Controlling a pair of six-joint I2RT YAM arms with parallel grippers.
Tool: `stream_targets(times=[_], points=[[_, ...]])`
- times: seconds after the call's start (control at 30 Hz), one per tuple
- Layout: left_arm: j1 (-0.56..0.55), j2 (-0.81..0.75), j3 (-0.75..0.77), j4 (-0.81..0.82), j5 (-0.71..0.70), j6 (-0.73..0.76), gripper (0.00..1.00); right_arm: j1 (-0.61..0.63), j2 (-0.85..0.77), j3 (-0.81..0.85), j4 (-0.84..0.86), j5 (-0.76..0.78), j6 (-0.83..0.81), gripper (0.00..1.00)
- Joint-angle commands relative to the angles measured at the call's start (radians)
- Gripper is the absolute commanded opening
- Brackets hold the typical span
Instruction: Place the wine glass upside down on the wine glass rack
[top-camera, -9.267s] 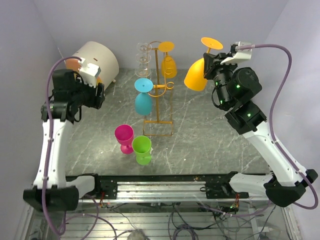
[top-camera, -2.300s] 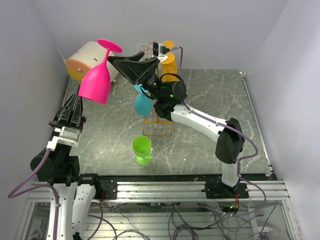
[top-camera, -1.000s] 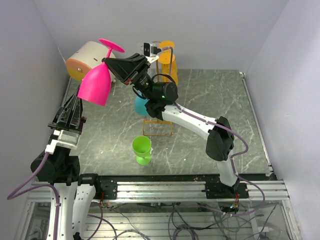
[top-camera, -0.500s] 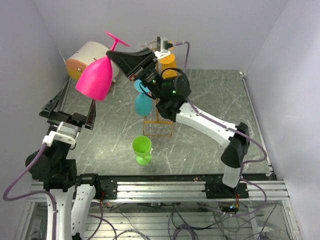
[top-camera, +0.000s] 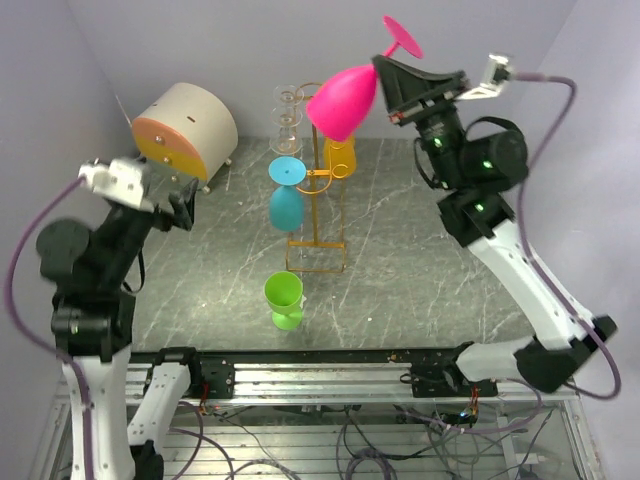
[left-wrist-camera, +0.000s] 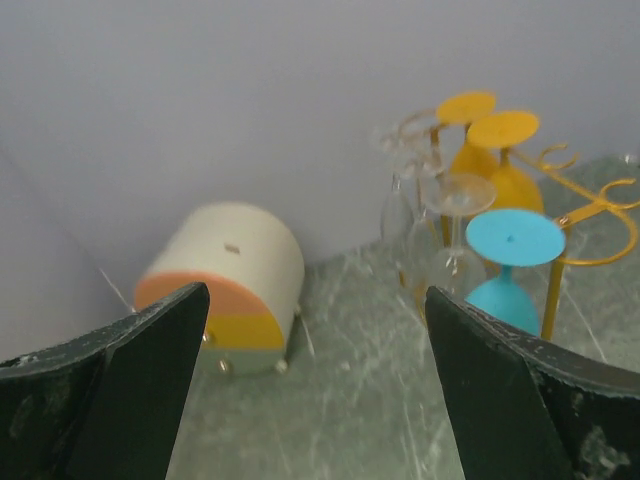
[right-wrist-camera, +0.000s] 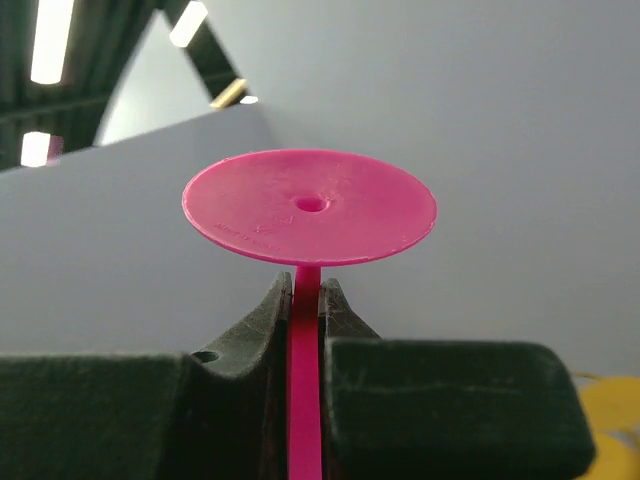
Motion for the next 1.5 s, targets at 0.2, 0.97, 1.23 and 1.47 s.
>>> stream_targets(times=[0.2,0.97,1.23,1.47], points=[[0.006,0.420,0.215,-0.729,0.215,0.205,0.99,-0.054,-0.319,-0.277,-0.292,0.274,-0.445,0.00],[-0.379,0.468,-0.023,-0.707,0.155,0.249,1.00,-0.229,-0.099,-0.557,-0.129,-0.262,-0.792,0.00],[-0.417,0.439,-0.121,-0.477,0.023,-0.014,0.99,-0.233,0.003,-0.512,-0.069,-0.357,-0.826,0.00],[-0.434,0.408,-0.143,-0.422,-0.011,-0.068,1.00,-0.241,0.018,-0.513,-0.059,-0.351,-0.824,0.00]])
